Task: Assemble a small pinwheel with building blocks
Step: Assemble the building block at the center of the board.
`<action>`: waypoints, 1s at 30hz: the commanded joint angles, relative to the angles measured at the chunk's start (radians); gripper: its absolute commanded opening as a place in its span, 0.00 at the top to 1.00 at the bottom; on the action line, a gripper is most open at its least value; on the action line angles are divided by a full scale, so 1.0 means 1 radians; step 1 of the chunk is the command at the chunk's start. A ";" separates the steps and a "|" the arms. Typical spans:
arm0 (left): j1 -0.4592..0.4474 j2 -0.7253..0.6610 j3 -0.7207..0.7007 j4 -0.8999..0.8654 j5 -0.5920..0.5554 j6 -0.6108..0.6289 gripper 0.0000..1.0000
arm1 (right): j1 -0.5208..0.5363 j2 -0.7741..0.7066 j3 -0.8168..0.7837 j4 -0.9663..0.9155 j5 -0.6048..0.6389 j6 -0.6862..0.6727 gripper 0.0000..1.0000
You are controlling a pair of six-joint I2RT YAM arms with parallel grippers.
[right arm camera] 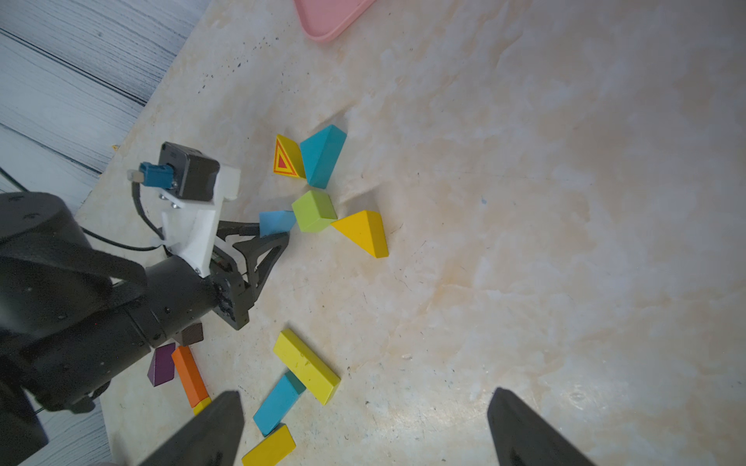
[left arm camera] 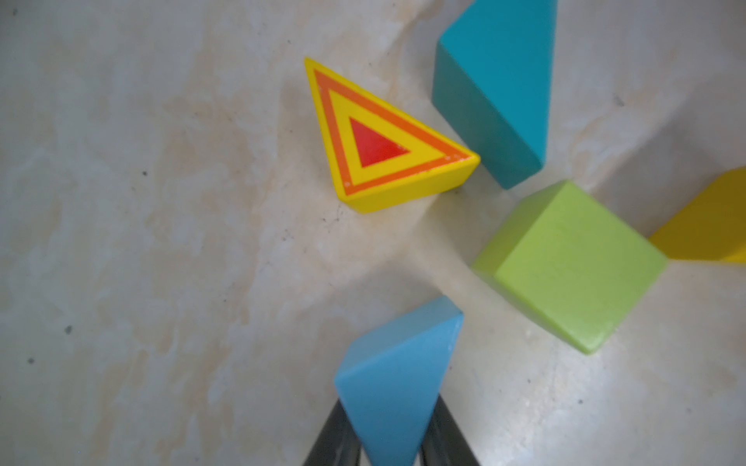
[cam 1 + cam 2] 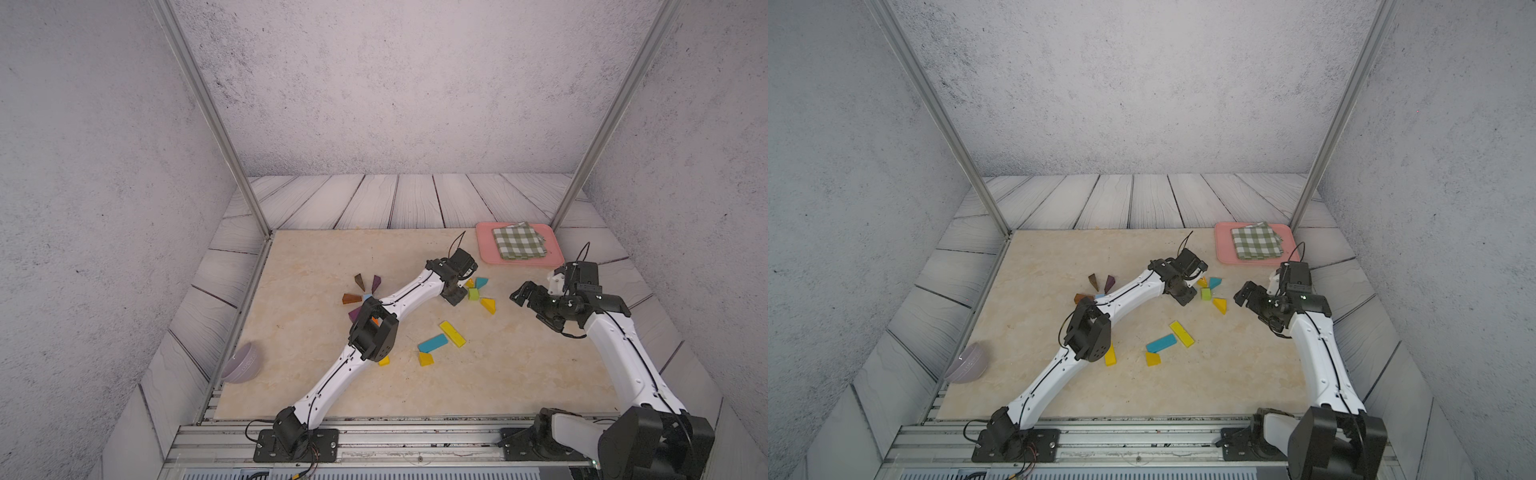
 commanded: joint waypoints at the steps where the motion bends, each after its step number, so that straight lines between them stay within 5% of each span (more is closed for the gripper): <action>1: 0.001 0.030 0.008 -0.016 -0.009 0.006 0.70 | -0.006 0.019 -0.005 -0.004 -0.013 0.003 0.01; 8: 0.003 0.029 0.008 -0.015 -0.001 -0.027 0.66 | -0.006 0.016 -0.005 -0.001 -0.017 0.004 0.01; 15: 0.010 -0.053 -0.065 -0.042 0.002 -0.096 0.40 | -0.006 0.017 -0.003 -0.003 -0.030 0.007 0.01; 20: 0.013 -0.201 -0.256 0.042 0.013 -0.151 0.24 | -0.005 0.001 0.000 -0.016 -0.025 0.002 0.01; 25: 0.016 -0.367 -0.399 0.030 0.009 -0.222 0.19 | 0.003 -0.057 -0.019 0.009 -0.053 -0.050 0.01; 30: 0.045 -0.662 -0.758 0.180 0.051 -0.307 0.11 | 0.182 -0.124 -0.079 0.097 -0.022 -0.093 0.01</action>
